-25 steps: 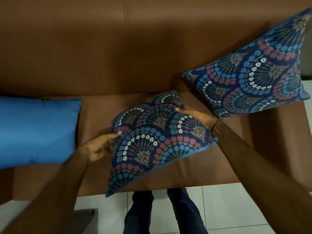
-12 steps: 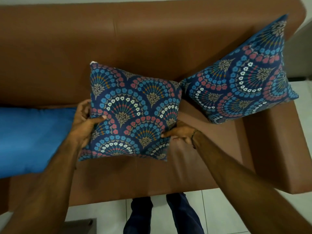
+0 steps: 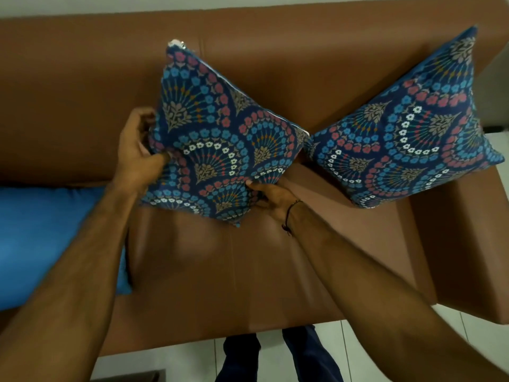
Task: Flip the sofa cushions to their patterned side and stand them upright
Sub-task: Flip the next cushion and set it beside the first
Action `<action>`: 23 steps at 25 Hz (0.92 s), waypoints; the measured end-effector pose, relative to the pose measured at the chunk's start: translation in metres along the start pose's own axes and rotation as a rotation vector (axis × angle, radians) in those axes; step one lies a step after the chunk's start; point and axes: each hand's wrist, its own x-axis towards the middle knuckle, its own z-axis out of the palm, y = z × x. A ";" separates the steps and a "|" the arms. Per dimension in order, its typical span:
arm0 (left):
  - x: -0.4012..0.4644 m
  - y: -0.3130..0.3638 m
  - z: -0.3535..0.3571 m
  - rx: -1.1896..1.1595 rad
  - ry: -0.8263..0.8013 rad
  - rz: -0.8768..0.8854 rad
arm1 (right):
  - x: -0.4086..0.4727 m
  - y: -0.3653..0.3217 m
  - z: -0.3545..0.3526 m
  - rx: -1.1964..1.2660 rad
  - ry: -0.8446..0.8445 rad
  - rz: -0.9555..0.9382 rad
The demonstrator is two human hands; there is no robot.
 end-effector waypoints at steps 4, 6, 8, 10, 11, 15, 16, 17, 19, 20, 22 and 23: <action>0.021 0.008 -0.002 0.060 -0.053 0.108 | 0.013 -0.002 0.017 0.073 0.011 -0.029; 0.022 0.010 -0.002 0.119 -0.074 0.183 | 0.018 0.004 0.024 0.141 0.032 -0.051; 0.027 0.005 -0.002 0.177 -0.096 0.267 | 0.021 0.010 0.028 0.213 0.036 -0.077; 0.025 -0.001 -0.003 0.215 -0.068 0.300 | 0.022 0.016 0.029 0.261 0.027 -0.087; 0.021 -0.004 -0.004 0.222 -0.062 0.278 | 0.021 0.017 0.029 0.256 0.022 -0.082; 0.015 -0.007 -0.009 0.249 -0.053 0.158 | 0.008 0.005 0.024 0.100 0.037 0.004; 0.018 -0.006 -0.012 0.261 -0.077 0.096 | 0.005 0.001 0.021 0.079 0.047 0.029; 0.022 -0.004 -0.015 0.305 -0.142 0.024 | 0.004 -0.004 0.016 0.065 0.044 0.046; 0.029 -0.003 -0.018 0.373 -0.278 -0.071 | 0.003 -0.012 0.011 0.066 -0.018 0.067; 0.031 -0.003 -0.018 0.329 -0.287 -0.091 | 0.005 -0.015 0.012 0.071 -0.057 0.064; 0.033 -0.009 -0.026 0.193 -0.211 -0.136 | 0.006 -0.020 0.021 0.054 -0.109 0.035; 0.031 -0.011 -0.032 0.156 -0.163 -0.155 | 0.006 -0.021 0.027 0.033 -0.125 0.013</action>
